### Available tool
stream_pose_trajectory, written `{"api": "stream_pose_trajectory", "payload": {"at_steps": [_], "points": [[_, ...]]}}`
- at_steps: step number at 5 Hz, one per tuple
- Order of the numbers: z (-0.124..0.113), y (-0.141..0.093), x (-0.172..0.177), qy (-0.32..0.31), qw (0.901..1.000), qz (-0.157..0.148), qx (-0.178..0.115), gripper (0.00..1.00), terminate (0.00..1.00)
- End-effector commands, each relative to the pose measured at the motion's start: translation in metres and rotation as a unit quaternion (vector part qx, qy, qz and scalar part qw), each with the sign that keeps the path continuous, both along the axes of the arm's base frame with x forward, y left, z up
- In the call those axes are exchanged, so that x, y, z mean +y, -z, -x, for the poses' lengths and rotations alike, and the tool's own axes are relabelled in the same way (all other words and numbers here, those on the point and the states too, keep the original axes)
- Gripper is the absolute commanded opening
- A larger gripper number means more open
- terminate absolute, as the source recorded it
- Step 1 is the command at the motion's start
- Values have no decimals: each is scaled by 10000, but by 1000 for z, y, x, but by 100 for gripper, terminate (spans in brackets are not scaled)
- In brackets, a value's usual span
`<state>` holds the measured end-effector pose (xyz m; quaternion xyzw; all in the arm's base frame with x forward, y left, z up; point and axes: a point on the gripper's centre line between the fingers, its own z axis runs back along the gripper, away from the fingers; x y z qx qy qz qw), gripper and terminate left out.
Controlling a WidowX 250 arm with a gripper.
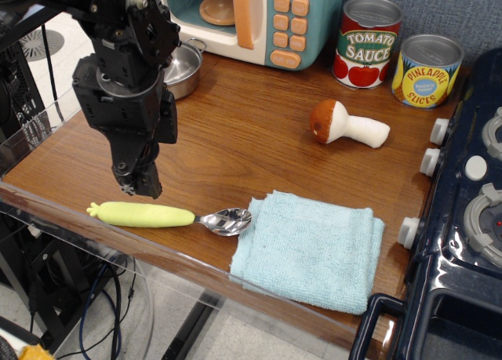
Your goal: Move pot on top of cloth so that head of spoon is touching it.
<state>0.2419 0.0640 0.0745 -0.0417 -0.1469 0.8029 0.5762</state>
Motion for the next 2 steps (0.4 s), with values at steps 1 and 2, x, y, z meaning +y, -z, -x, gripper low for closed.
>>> {"api": "stream_pose_trajectory", "payload": {"at_steps": [1,2], "points": [[0,0,0,0,10000,0,0,100,0],[-26,-2,15,-406,9992,53,-32,100,0]]}}
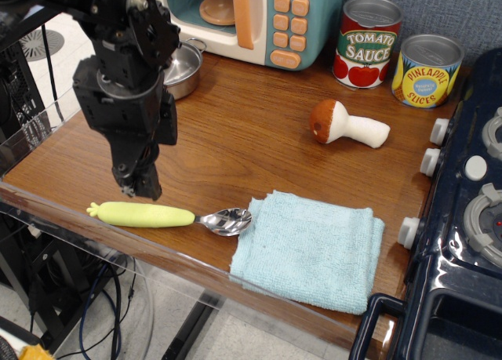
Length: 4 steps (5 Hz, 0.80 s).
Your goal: Move pot on top of cloth so that head of spoon is touching it.
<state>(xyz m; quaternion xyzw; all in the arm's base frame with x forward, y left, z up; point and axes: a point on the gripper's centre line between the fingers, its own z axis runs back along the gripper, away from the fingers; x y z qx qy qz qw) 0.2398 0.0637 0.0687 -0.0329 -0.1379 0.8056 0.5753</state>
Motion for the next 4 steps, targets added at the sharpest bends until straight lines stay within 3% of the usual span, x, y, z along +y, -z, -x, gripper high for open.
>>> {"api": "stream_pose_trajectory", "payload": {"at_steps": [1,2,4], "points": [[-50,-6,33,-852,9962,124,-124,100,0],[-76,-10,50,-1209,9923,211,-191,100,0],[-121,-11,82,-1692,9849,98,-347,100,0]]}}
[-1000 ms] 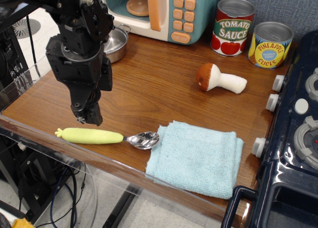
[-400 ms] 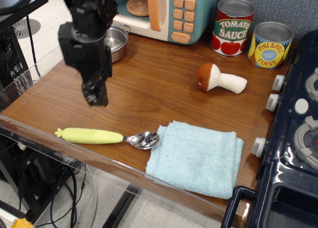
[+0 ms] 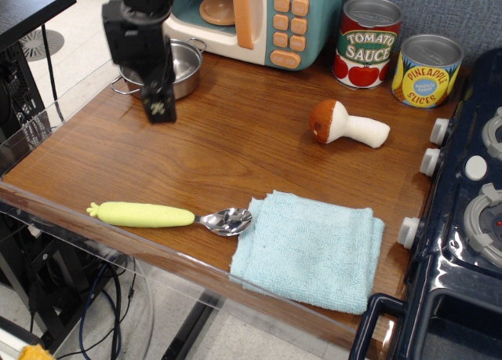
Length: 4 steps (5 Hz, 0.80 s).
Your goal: Move pot on top of cloth so that head of spoon is touching it.
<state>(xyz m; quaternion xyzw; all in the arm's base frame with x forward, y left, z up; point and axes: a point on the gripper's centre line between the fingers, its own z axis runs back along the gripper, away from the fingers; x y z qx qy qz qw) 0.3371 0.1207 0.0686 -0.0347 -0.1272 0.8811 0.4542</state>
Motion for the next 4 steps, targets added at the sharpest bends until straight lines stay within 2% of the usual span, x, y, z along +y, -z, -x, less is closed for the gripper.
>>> {"api": "stream_pose_trajectory", "payload": {"at_steps": [1,3,4], "points": [[-35,-4,39,-474,9984,-257,-142,100,0],[-43,22,49,-589,9972,-409,207,100,0],[-45,29,46,-457,9974,-434,340,0,0]]}}
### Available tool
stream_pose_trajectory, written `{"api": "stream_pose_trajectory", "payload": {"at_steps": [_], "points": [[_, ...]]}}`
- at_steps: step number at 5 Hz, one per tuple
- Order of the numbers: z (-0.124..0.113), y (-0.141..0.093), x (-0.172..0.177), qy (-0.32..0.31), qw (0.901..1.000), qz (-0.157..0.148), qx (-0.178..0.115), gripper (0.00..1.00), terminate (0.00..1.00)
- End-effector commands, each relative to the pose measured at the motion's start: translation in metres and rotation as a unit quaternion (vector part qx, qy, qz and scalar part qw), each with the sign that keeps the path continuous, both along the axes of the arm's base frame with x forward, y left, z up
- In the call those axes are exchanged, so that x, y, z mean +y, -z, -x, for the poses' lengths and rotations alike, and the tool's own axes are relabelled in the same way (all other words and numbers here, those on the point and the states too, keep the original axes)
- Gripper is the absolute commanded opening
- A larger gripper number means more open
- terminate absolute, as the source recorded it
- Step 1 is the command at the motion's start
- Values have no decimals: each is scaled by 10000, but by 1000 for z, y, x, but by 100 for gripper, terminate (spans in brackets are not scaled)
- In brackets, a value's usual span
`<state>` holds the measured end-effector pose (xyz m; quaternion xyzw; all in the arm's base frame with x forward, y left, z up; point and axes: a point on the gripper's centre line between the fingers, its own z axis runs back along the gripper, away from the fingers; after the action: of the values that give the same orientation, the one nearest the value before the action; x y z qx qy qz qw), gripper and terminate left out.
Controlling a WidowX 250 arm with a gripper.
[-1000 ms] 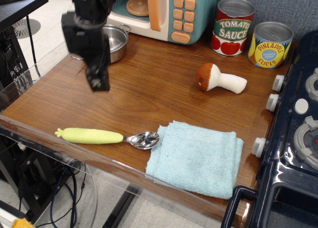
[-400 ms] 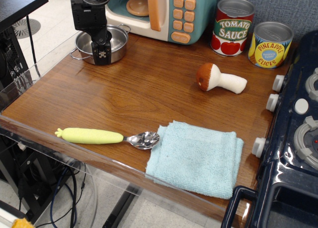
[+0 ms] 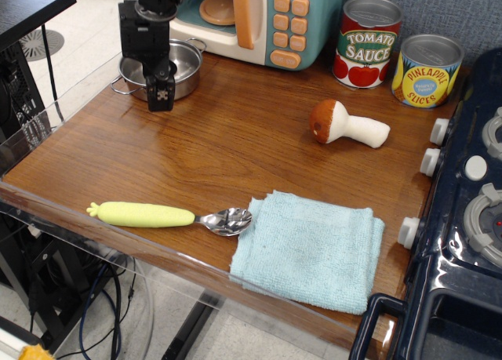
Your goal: Move pot on top of cloth so that head of spoon is touching it.
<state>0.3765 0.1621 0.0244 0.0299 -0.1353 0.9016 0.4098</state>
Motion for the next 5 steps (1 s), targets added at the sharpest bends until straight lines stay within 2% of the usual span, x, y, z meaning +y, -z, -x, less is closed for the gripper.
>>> {"api": "stream_pose_trajectory", "payload": {"at_steps": [1,3,5], "points": [[-4,-12,1,226,9996,-146,-109,0,0],[4,-14,-7,401,9990,-175,-120,0,0],[10,-32,-17,549,9979,-236,-251,0,0]]}}
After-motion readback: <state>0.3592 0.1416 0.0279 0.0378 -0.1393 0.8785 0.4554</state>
